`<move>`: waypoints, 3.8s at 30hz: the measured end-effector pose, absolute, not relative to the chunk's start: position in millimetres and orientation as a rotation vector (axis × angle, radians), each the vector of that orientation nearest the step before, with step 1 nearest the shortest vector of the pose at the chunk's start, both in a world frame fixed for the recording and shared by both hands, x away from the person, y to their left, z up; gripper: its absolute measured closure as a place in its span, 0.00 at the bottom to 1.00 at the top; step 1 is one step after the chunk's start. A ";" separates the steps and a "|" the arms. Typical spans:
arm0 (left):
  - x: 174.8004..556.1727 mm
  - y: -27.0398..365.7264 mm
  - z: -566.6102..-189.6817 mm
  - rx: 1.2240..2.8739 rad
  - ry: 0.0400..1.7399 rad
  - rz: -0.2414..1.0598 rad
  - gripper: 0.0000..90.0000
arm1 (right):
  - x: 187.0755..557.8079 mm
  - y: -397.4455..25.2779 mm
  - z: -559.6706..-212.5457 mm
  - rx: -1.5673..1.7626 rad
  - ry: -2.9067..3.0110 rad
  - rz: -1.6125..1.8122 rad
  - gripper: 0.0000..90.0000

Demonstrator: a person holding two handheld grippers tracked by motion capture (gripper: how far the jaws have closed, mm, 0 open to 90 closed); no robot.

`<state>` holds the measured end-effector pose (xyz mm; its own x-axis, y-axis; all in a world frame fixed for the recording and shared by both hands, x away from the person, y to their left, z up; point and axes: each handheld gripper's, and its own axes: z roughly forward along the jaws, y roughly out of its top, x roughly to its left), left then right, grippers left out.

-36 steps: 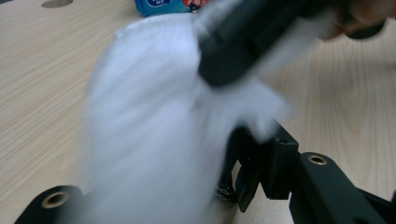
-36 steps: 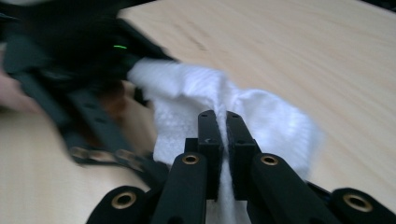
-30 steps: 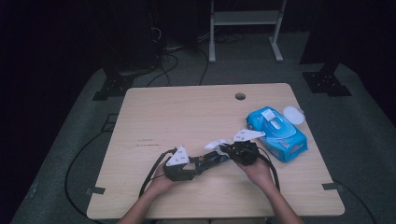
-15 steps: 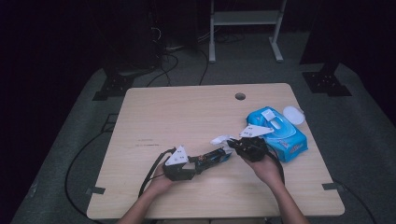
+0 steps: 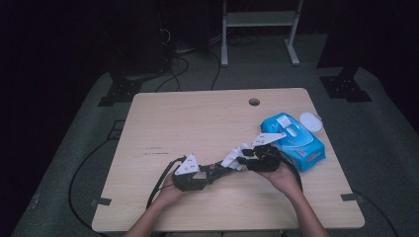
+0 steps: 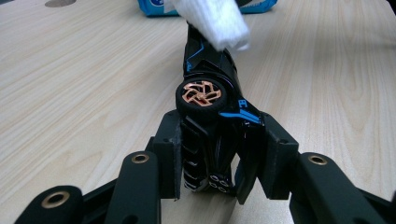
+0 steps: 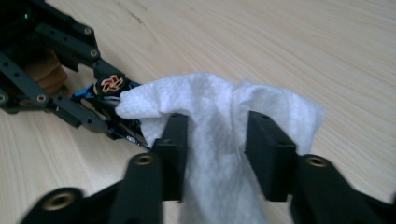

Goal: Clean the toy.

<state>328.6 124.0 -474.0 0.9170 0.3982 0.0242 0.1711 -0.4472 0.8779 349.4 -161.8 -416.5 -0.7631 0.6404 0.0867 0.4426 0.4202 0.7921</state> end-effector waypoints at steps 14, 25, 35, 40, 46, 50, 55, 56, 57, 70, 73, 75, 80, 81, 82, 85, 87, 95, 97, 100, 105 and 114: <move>328.2 122.7 -474.3 2.038 0.404 0.281 0.64 | 350.5 -143.6 -427.0 1.004 2.432 1.394 0.46; 328.2 124.0 -473.3 2.026 0.412 0.283 0.64 | 344.7 -149.9 -430.9 0.966 2.278 1.257 0.94; 327.5 122.3 -472.5 2.029 0.402 0.282 0.64 | 332.0 -118.1 -429.4 0.854 2.355 1.315 0.95; 326.6 122.6 -471.6 2.035 0.407 0.282 0.64 | 318.3 -89.6 -429.8 0.726 2.411 1.331 0.95; 326.9 124.5 -470.2 2.044 0.390 0.298 0.65 | 330.3 -116.3 -428.8 0.833 2.333 1.268 0.95; 330.2 128.5 -469.5 2.044 0.411 0.313 0.65 | 341.7 -147.9 -428.1 0.970 2.259 1.267 0.95; 336.3 134.6 -469.8 2.023 0.470 0.309 0.63 | 347.4 -156.1 -433.6 1.026 2.261 1.310 0.95; 336.5 135.8 -469.3 2.010 0.480 0.303 0.62 | 347.5 -155.1 -433.1 1.019 2.268 1.304 0.95; 337.2 137.3 -468.0 1.992 0.492 0.282 0.59 | 347.3 -154.2 -432.5 1.018 2.276 1.301 0.95; 355.4 155.8 -451.4 1.773 0.677 0.126 0.56 | 342.1 -155.2 -431.2 0.977 2.301 1.278 0.95; 359.6 153.5 -456.5 1.792 0.725 0.103 0.57 | 341.8 -154.5 -430.8 0.968 2.301 1.268 0.95; 360.3 152.7 -458.8 1.794 0.738 0.087 0.57 | 341.4 -154.7 -430.6 0.962 2.307 1.264 0.95; 358.7 147.3 -465.5 1.852 0.752 0.091 0.57 | 338.9 -154.9 -430.2 0.951 2.315 1.256 0.95; 358.5 146.4 -467.0 1.857 0.748 0.090 0.55 | 338.7 -155.1 -430.4 0.949 2.316 1.255 0.95; 358.3 146.4 -467.3 1.859 0.746 0.089 0.55 | 338.6 -155.3 -430.8 0.946 2.314 1.257 0.95; 359.7 148.8 -467.0 1.826 0.753 0.046 0.56 | 337.6 -156.7 -431.9 0.946 2.314 1.260 0.95; 360.1 149.5 -466.1 1.811 0.751 0.041 0.56 | 337.5 -157.4 -432.3 0.944 2.316 1.265 0.95; 366.9 155.8 -458.9 1.772 0.779 0.058 0.57 | 340.0 -155.0 -431.5 0.930 2.328 1.258 0.95; 370.0 156.5 -462.1 1.761 0.794 0.038 0.57 | 340.0 -154.6 -431.2 0.919 2.330 1.252 0.95; 371.9 157.3 -464.5 1.744 0.803 0.006 0.57 | 339.7 -154.5 -431.1 0.916 2.333 1.249 0.95; 371.6 158.5 -464.8 1.742 0.808 -0.013 0.58 | 339.5 -154.9 -431.3 0.913 2.336 1.250 0.95; 367.9 157.3 -463.7 1.771 0.764 -0.045 0.58 | 333.9 -156.2 -430.9 0.904 2.352 1.237 0.95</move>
<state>367.9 157.3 -463.7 0.7875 0.4690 -0.3999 0.5131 -0.1393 0.8470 333.9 -156.2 -430.9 -0.7429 0.6694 0.0006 0.3796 0.4205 0.8240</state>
